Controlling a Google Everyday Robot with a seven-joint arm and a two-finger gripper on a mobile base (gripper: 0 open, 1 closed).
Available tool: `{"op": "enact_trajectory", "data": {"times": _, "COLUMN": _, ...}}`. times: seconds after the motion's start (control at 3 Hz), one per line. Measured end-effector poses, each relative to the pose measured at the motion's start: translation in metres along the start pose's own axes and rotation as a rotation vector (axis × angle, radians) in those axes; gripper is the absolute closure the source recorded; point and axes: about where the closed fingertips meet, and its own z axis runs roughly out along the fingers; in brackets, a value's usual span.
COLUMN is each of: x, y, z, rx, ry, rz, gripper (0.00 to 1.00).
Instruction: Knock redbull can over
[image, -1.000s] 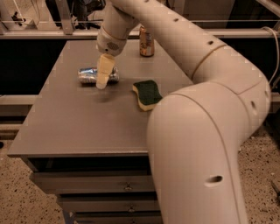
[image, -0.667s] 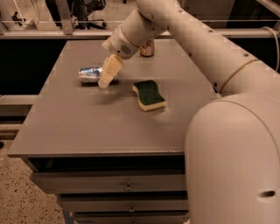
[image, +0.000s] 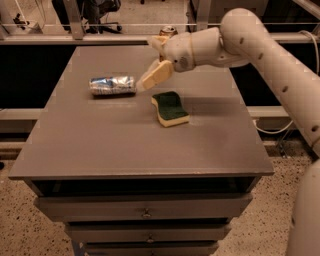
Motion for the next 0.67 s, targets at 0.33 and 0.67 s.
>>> {"op": "enact_trajectory", "data": {"times": 0.33, "x": 0.0, "y": -0.005, "z": -0.087, "rx": 0.126, "ry": -0.079, "rz": 0.012, "gripper": 0.0}}
{"op": "enact_trajectory", "data": {"times": 0.67, "x": 0.005, "y": -0.006, "z": -0.111, "rx": 0.159, "ry": -0.082, "rz": 0.021, "gripper": 0.0}}
